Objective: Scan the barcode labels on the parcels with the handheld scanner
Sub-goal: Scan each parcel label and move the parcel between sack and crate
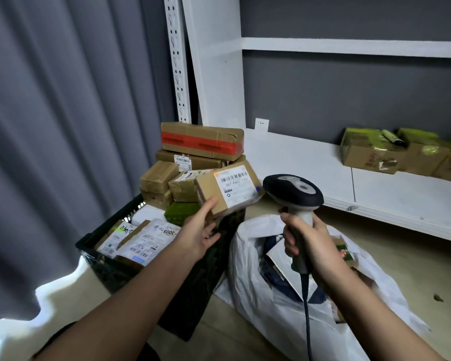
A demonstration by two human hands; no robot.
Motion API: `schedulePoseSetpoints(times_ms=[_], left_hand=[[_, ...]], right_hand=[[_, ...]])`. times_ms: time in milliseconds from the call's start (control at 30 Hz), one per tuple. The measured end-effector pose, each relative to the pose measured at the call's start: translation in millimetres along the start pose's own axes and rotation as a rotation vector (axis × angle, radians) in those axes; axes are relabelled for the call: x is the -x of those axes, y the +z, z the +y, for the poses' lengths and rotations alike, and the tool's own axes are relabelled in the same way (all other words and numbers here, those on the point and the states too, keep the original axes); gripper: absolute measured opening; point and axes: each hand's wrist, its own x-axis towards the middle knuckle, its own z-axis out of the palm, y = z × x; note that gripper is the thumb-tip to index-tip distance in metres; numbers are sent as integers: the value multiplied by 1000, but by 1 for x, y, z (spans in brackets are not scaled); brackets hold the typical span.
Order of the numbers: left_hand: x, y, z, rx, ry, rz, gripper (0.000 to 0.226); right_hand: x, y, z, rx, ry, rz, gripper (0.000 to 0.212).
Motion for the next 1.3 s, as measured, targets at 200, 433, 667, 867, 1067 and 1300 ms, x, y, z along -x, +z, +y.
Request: schedulePoseSetpoints(times_ms=[200, 433, 667, 867, 1067, 1300], left_hand=[[-7, -2, -2, 90, 92, -6, 24], [-11, -1, 0, 141, 157, -23, 19], [-12, 0, 1, 133, 163, -21, 18], [-14, -1, 1, 130, 160, -27, 17], [-15, -1, -1, 111, 148, -25, 26], [-11, 7, -18, -146, 117, -23, 19]], right_hand=[[6, 7, -5, -30, 30, -36, 11], [10, 3, -9, 64, 9, -170, 22], [16, 5, -12, 127, 9, -234, 27], [17, 3, -14, 148, 8, -232, 26], [21, -1, -17, 158, 3, -184, 18], [18, -37, -23, 182, -46, 46, 20]])
